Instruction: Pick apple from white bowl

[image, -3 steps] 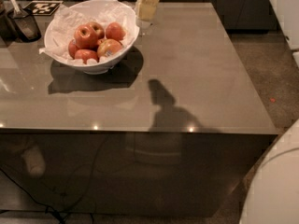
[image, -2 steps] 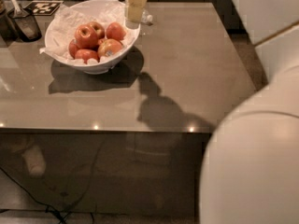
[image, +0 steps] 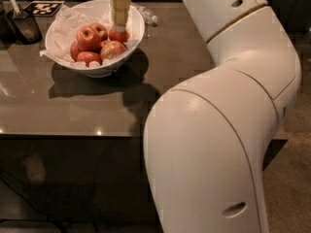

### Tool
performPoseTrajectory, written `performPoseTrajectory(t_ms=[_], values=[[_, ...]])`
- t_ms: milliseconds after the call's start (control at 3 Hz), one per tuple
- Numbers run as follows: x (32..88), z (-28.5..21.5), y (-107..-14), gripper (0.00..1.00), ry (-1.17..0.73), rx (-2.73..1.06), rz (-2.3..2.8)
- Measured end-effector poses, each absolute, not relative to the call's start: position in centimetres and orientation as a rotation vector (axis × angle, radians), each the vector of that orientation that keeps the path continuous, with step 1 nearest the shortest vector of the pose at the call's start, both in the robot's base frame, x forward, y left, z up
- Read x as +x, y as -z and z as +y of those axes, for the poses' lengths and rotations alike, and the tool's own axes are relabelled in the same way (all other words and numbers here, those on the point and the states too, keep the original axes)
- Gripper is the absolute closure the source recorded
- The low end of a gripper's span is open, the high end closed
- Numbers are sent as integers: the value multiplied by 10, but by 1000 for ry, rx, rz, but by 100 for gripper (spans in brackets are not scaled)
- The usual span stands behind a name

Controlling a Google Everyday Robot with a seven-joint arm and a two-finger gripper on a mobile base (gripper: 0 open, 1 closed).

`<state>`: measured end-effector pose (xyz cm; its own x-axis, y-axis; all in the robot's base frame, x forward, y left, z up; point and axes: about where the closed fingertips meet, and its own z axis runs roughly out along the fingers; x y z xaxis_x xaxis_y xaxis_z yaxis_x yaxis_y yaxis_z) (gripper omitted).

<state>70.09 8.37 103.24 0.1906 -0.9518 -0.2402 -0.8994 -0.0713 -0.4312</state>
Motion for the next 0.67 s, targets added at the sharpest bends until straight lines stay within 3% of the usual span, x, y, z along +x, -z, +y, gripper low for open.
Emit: performPoseTrajectory(t_ms=[667], values=[[714, 127, -1008, 0, 57, -2030, 1665]])
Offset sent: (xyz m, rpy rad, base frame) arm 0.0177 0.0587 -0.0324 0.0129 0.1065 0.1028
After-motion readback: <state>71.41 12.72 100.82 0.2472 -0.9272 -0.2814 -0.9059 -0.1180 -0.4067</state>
